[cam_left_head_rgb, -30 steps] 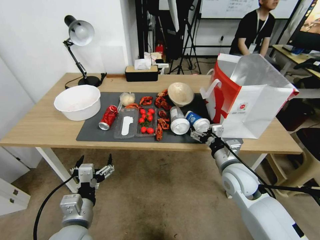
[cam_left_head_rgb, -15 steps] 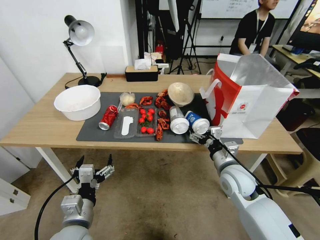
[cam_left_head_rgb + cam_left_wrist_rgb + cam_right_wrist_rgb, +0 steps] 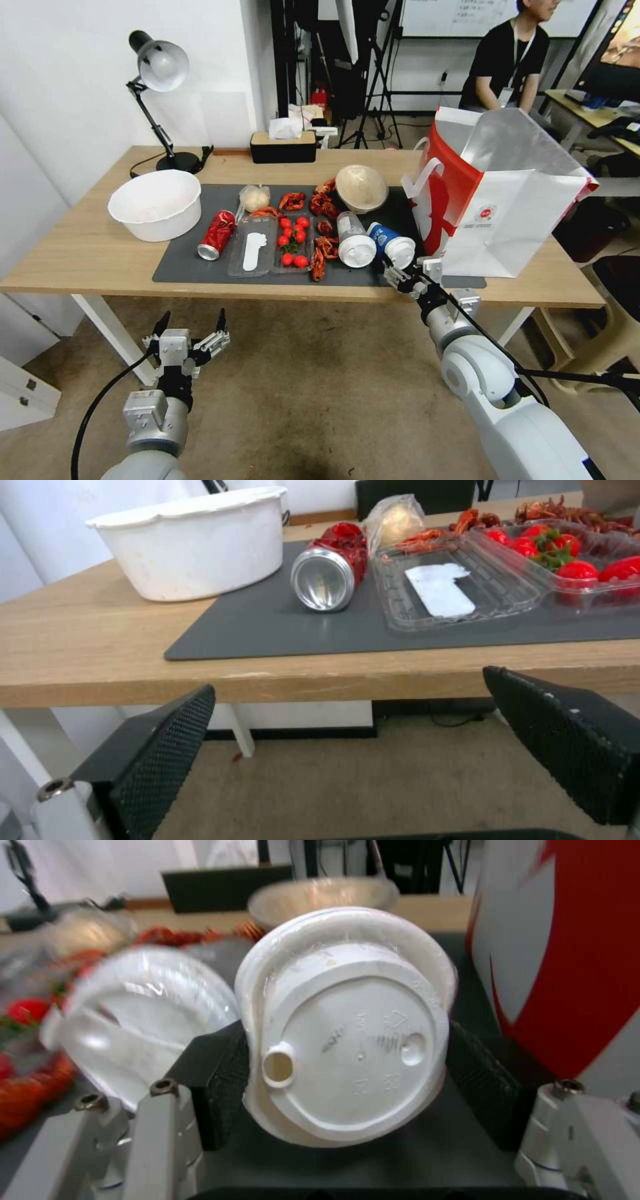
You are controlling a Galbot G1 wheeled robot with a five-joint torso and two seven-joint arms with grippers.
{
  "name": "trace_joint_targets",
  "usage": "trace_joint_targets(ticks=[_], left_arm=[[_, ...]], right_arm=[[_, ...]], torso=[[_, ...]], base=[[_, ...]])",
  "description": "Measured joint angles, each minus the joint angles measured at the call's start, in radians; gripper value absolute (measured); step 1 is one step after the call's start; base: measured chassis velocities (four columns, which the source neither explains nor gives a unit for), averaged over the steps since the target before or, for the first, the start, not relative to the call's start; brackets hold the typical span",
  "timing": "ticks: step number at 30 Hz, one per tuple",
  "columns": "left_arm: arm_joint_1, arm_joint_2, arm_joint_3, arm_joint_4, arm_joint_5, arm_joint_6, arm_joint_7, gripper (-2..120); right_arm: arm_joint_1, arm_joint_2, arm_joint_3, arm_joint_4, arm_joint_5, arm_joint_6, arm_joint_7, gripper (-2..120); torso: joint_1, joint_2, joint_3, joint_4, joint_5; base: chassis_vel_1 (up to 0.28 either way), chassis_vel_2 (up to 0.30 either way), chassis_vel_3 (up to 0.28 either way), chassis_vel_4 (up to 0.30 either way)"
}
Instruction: Pick up the trash from the table and place it into the takeout bag.
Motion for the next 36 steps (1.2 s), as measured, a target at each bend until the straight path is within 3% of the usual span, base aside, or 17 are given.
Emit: trace_joint_targets(ticks=[5,12,23,27,30,31,35,36], left_arm=[[-0.003,0.0,0.001,0.0,0.0,-0.001,0.0,100],[-0.003,0.002,-0.003,-0.002,-0.002,-0.003,0.0,100],[0.0,0.001,-0.004,-0.006,-0.002,-0.004,0.0,100],[0.003,0.001,-0.008,-0.01,-0.002,-0.004,0.0,100],[0.005,0.002,-0.012,-0.011,-0.002,-0.004,0.0,100],[0.005,0.002,-0.012,-0.011,-0.002,-0.004,0.0,100],[0.004,0.0,-0.008,-0.01,-0.002,-0.004,0.0,100],[0.004,0.0,-0.008,-0.01,-0.002,-0.004,0.0,100]], right_arm=[[-0.036,-0.016,0.033,0.078,-0.026,0.04,-0.052,65],[-0.045,-0.051,0.075,0.176,-0.071,0.167,-0.141,65],[-0.021,-0.069,0.095,0.221,-0.03,0.226,-0.139,65],[0.016,-0.091,0.121,0.266,0.056,0.232,-0.082,65],[0.099,-0.138,0.18,0.285,0.159,0.214,0.048,65],[0.099,-0.138,0.18,0.285,0.159,0.214,0.048,65],[0.211,-0.227,0.274,0.186,0.276,0.156,0.223,65],[0.211,-0.227,0.274,0.186,0.276,0.156,0.223,65]], torso=[[0.0,0.0,0.0,0.0,0.0],[0.0,0.0,0.0,-0.0001,0.0],[0.0,0.0,0.0,0.0,0.0001],[0.0,0.0,0.0,0.0,-0.0002],[0.0,0.0,0.0,0.0001,-0.0002],[0.0,0.0,0.0,0.0001,-0.0002],[0.0,0.0,0.0,-0.0001,-0.0001],[0.0,0.0,0.0,-0.0001,-0.0001]], base=[[0.0,0.0,0.0,0.0],[0.0,0.0,0.0,0.0],[0.0,0.0,0.0,0.0],[0.0,0.0,0.0,0.0],[0.0,0.0,0.0,0.0],[0.0,0.0,0.0,0.0],[0.0,0.0,0.0,0.0],[0.0,0.0,0.0,0.0]])
